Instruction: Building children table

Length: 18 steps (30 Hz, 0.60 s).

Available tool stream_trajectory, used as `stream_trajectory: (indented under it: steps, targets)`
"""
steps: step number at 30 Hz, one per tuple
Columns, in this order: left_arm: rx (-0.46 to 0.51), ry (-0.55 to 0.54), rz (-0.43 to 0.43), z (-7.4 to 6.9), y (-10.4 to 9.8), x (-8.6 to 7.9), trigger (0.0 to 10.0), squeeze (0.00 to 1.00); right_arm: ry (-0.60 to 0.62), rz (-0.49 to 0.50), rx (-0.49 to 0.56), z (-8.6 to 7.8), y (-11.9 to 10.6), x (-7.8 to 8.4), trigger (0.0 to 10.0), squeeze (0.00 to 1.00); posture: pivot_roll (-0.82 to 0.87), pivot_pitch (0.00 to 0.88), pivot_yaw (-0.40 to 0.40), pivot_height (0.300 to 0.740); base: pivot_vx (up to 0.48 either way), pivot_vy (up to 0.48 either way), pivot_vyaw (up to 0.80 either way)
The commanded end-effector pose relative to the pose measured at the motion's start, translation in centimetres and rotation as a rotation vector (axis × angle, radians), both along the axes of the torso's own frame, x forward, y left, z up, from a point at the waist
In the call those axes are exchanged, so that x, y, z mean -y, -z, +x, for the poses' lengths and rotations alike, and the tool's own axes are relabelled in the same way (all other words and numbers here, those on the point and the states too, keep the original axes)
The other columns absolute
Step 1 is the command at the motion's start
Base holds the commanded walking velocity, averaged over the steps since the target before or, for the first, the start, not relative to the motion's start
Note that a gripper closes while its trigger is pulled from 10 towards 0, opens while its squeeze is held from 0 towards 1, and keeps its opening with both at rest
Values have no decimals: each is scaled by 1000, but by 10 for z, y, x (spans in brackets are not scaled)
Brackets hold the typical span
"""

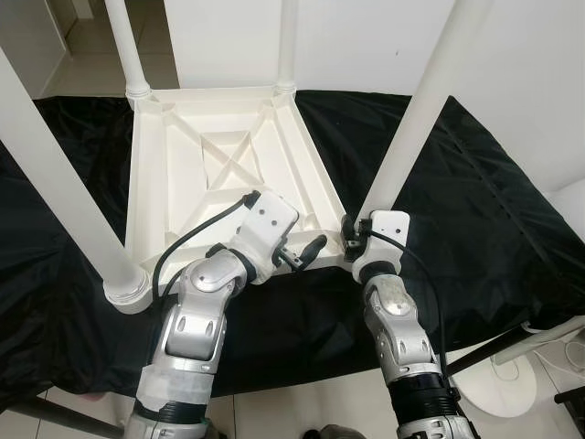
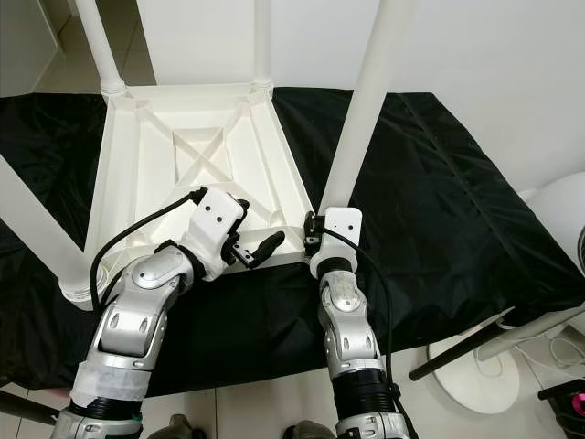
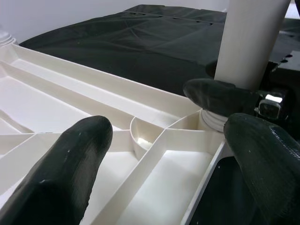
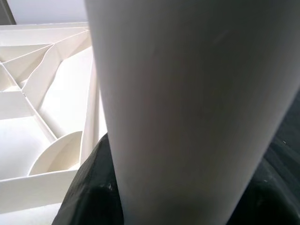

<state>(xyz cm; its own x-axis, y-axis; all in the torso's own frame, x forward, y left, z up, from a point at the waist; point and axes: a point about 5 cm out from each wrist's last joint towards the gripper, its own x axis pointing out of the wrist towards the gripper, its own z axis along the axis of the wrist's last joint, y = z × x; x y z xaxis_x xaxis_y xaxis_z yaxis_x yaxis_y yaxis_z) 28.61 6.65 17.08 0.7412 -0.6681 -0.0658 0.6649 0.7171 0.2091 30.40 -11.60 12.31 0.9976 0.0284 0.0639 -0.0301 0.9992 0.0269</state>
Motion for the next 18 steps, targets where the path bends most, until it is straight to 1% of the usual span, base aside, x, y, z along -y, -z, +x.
stream_trajectory:
  steps: [1, 2, 3, 6, 8, 9, 10, 11, 13, 14, 15, 18]
  targets:
    - [39, -288, -25, 11, -2, -11, 10000, 0, -30, -8, -16, -2, 5, 2, 10000, 0, -20, 17, -45, 740, 0, 0, 0]
    - [39, -295, -32, 11, -2, -11, 10000, 0, -34, -1, -6, -4, 4, 5, 10000, 1000, -18, 13, -54, 740, 0, 0, 0]
    - [39, -297, -35, 10, -2, -11, 10000, 0, -33, 3, 5, -6, 3, 8, 10000, 1000, -18, 13, -56, 740, 0, 0, 0]
    - [40, -298, -37, 10, -2, -10, 10000, 0, -31, 11, 18, -9, 1, 10, 10000, 1000, -18, 13, -56, 740, 0, 0, 0]
    - [43, -292, -39, 8, -3, -11, 10000, 0, -17, 3, 38, -18, 1, 16, 10000, 1000, -15, 12, -60, 740, 0, 0, 0]
    - [45, -289, -42, 7, -4, -13, 10000, 0, -34, 4, 49, -23, 1, 15, 10000, 0, -12, 12, -60, 740, 0, 0, 0]
    - [45, -289, -42, 7, -4, -13, 10000, 0, -34, 4, 49, -23, 1, 15, 10000, 0, -12, 12, -60, 740, 0, 0, 0]
    - [41, -279, -52, 6, -4, -14, 10000, 0, -45, -4, 60, -29, 1, 16, 10000, 0, -13, 11, -59, 740, 0, 0, 0]
    - [41, -279, -52, 6, -4, -14, 10000, 0, -45, -4, 60, -29, 1, 16, 10000, 0, -13, 11, -59, 740, 0, 0, 0]
    - [35, -259, -56, 4, -3, -15, 10000, 0, -55, -1, 66, -33, 2, 17, 10000, 0, -15, 9, -58, 740, 0, 0, 0]
    - [30, -217, -48, -1, -1, -14, 10000, 0, -63, -13, 71, -38, 2, 19, 10000, 0, -16, 10, -57, 740, 0, 0, 0]
    - [24, -184, -40, -5, 1, -13, 10000, 0, -68, -19, 74, -42, 3, 21, 10000, 0, -17, 7, -56, 740, 0, 0, 0]
